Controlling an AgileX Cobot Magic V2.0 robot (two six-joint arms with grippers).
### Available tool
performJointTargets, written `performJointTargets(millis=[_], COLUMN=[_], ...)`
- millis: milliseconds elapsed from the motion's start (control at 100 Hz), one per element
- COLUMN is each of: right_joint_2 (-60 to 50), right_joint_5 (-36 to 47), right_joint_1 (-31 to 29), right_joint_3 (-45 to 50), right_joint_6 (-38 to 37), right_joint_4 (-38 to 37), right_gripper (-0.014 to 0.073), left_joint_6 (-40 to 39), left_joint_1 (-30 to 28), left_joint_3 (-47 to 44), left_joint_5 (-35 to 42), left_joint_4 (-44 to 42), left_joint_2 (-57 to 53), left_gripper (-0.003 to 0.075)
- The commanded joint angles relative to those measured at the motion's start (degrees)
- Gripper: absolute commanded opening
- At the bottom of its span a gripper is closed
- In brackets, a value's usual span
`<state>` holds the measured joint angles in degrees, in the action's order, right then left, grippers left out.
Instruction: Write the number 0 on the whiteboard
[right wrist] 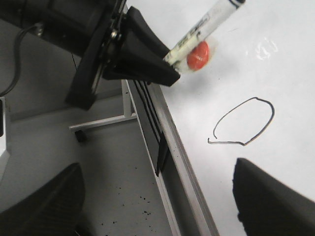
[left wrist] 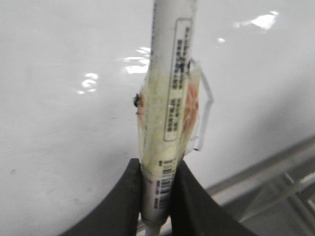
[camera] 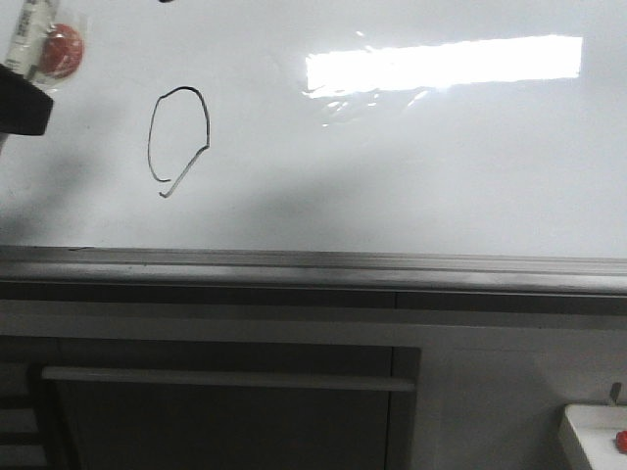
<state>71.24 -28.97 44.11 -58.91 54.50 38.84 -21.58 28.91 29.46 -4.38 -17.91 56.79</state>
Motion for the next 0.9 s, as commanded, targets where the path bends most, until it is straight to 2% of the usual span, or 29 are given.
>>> performJointTargets(millis=[0, 340, 710, 810, 890], right_joint_2=[-1.7, -1.7, -1.7, -1.7, -1.7], right_joint_5=[3.2, 3.0, 1.6, 1.6, 1.6], right_joint_1=[-0.3, -0.3, -0.3, -0.3, -0.3], right_joint_3=[-2.0, -2.0, -2.0, -2.0, -2.0], right_joint_6=[-0.2, -0.2, -0.2, -0.2, -0.2], right_joint_4=[1.6, 1.9, 1.9, 1.9, 1.9], right_gripper=[0.0533, 0.0533, 0.0533, 0.0533, 0.0533], left_joint_6=[-2.0, -2.0, -2.0, -2.0, -2.0], left_joint_1=[-3.9, -4.3, -4.3, -4.3, -4.3], left_joint_3=[3.0, 8.8, 9.5, 9.5, 9.5], left_joint_5=[3.8, -0.5, -0.3, 0.2, 0.5], left_joint_4=[5.3, 11.1, 13.0, 13.0, 13.0], left_joint_2=[1.8, 12.0, 12.9, 12.9, 12.9], left_gripper=[-0.002, -0.002, -0.0015, 0.0043, 0.0134])
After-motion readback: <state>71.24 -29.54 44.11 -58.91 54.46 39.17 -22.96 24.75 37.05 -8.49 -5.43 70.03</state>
